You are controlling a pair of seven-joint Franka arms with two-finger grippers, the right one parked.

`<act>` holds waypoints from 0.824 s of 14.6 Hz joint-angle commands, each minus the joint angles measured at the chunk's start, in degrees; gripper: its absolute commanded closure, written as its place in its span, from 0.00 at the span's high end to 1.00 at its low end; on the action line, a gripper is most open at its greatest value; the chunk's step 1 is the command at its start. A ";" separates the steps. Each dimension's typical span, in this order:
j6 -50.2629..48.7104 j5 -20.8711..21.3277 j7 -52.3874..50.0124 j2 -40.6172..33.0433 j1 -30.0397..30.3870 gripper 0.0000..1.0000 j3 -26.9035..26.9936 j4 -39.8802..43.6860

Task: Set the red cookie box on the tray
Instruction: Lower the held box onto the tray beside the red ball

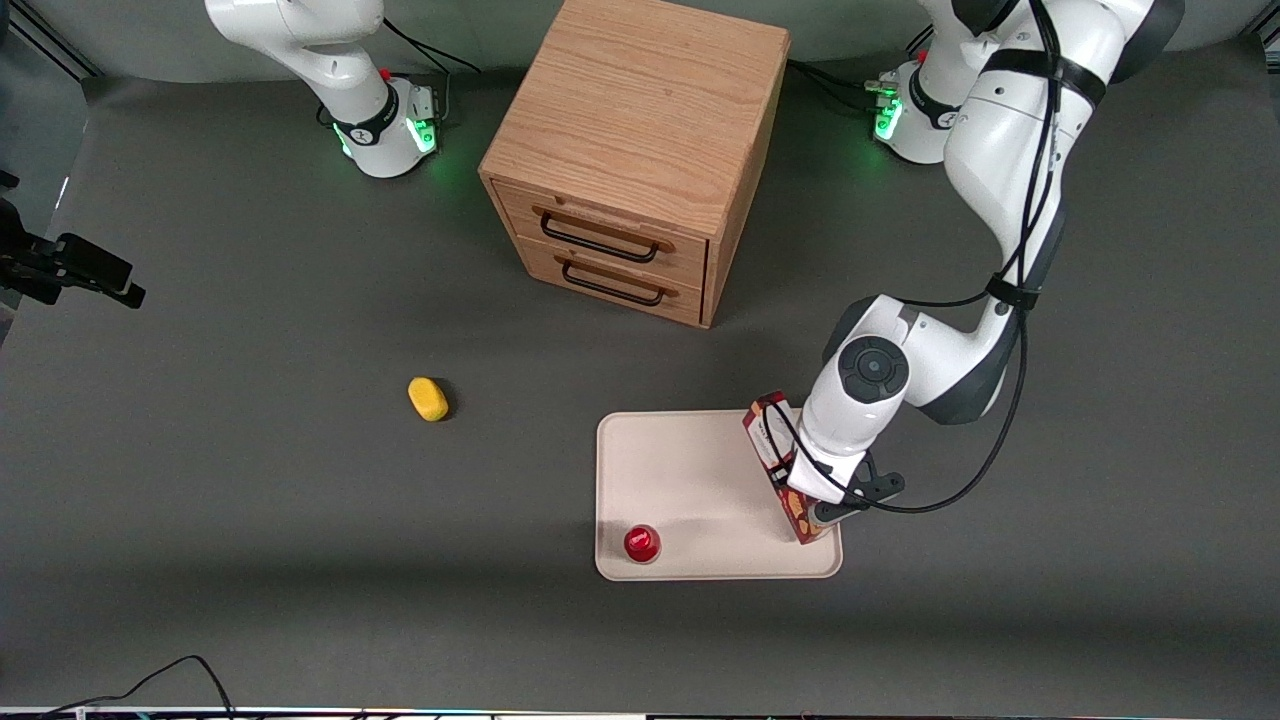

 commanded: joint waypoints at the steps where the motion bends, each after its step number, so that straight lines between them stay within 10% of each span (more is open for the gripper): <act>1: 2.29 1.03 0.86 -0.14 0.02 0.00 0.37 -0.98; 5: 4.40 1.03 0.68 1.35 0.02 0.06 0.73 -0.98; 9: 3.26 1.03 1.03 1.18 0.02 0.94 0.81 -0.81; 12: -3.99 0.94 2.17 -0.83 0.64 1.00 0.64 0.24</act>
